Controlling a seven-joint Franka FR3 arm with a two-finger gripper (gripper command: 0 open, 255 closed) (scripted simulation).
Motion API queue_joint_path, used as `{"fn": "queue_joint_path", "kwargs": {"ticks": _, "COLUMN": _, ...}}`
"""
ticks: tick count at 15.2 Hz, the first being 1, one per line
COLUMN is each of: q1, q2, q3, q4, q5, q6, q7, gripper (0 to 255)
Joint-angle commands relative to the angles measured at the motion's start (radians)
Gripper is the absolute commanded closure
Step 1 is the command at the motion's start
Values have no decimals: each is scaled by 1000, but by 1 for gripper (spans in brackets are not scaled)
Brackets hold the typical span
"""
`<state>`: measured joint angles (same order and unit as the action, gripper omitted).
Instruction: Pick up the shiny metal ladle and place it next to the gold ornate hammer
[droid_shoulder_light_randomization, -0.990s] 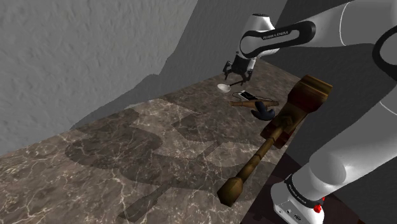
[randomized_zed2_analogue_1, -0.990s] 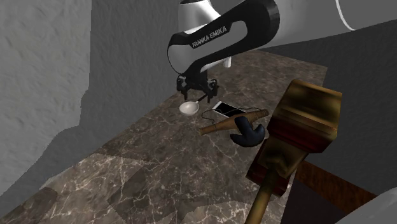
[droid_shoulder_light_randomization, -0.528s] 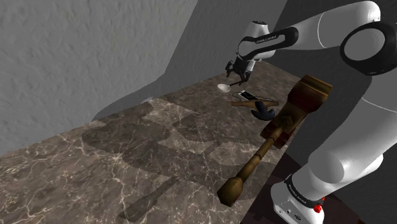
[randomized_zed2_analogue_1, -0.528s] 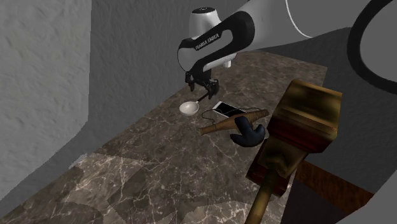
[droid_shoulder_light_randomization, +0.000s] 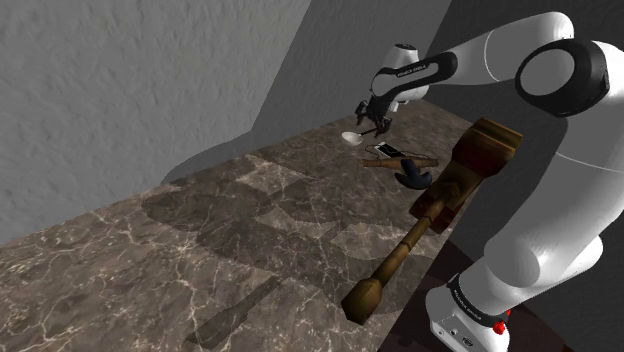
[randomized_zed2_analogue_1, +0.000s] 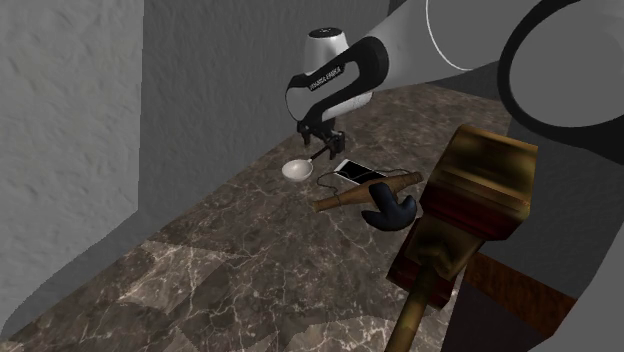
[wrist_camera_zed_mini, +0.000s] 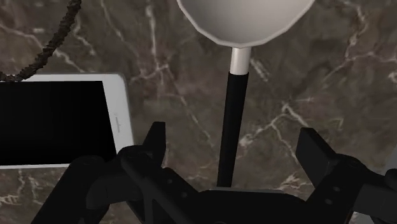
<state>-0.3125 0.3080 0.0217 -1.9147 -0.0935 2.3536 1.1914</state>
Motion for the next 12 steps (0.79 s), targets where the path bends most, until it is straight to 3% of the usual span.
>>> {"fn": "queue_joint_path", "kwargs": {"ticks": 1, "q1": -1, "q2": 27, "q3": -2, "q4": 1, "q5": -2, "q6": 27, "q7": 0, "gripper": 0}}
{"fn": "queue_joint_path", "kwargs": {"ticks": 9, "q1": -1, "q2": 27, "q3": -2, "q4": 1, "q5": -2, "q6": 27, "q7": 0, "gripper": 0}}
{"fn": "queue_joint_path", "kwargs": {"ticks": 10, "q1": -1, "q2": 27, "q3": -2, "q4": 1, "q5": -2, "q6": 27, "q7": 0, "gripper": 255}}
{"fn": "queue_joint_path", "kwargs": {"ticks": 12, "q1": -1, "q2": 27, "q3": -2, "q4": 1, "q5": -2, "q6": 27, "q7": 0, "gripper": 255}}
